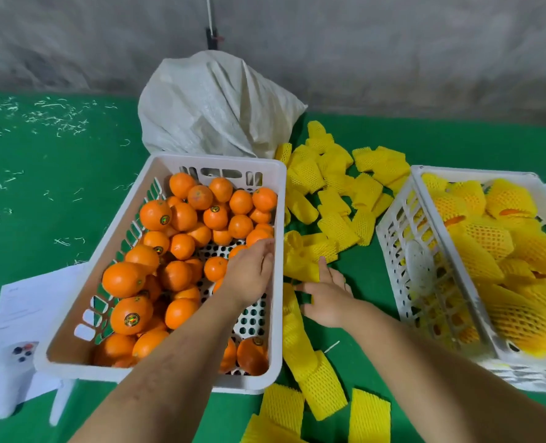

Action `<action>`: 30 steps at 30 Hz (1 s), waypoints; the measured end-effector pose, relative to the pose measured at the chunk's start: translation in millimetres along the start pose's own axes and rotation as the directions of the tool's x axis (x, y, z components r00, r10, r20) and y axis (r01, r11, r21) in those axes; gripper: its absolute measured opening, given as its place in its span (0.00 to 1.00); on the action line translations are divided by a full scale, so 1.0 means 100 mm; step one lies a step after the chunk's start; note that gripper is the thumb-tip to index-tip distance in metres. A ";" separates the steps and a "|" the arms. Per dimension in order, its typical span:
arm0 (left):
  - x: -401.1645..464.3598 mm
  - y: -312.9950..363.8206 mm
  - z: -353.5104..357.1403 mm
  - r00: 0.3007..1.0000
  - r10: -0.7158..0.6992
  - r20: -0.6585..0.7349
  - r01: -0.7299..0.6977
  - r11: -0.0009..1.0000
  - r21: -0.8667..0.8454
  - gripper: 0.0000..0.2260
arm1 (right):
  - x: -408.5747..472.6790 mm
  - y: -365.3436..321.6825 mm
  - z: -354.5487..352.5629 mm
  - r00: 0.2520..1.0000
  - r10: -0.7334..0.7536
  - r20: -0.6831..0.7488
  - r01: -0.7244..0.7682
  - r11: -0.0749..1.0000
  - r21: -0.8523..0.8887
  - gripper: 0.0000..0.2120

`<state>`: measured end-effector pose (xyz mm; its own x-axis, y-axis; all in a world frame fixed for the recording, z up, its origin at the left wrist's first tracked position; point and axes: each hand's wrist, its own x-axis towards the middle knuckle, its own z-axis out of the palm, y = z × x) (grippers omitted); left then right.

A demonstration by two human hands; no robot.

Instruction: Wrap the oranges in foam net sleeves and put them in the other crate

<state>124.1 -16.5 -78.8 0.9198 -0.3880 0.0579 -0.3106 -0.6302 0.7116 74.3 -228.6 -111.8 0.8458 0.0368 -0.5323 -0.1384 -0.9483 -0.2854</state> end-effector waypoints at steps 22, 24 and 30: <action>0.44 -0.06 -0.41 0.950 -0.265 -0.167 0.284 0.954 0.100 0.30 | -0.52 -0.57 -0.24 0.811 0.337 -0.478 0.328 0.415 0.849 0.06; 0.26 0.13 -0.70 0.919 -0.340 -0.200 0.292 0.927 -0.234 0.35 | -0.62 -0.51 -0.41 0.813 0.404 -0.419 0.319 0.294 0.901 0.08; -0.57 0.81 -0.64 0.951 -0.287 0.119 0.275 0.600 -0.751 0.27 | -0.92 -0.69 -0.55 0.820 0.301 -0.486 0.403 0.300 0.865 0.16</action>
<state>61.5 -2.1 20.2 0.9351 -0.2678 -0.2323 0.2465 0.0203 0.9689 34.1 -184.2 0.5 0.9029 -0.4083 -0.1347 -0.1463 0.0029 -0.9892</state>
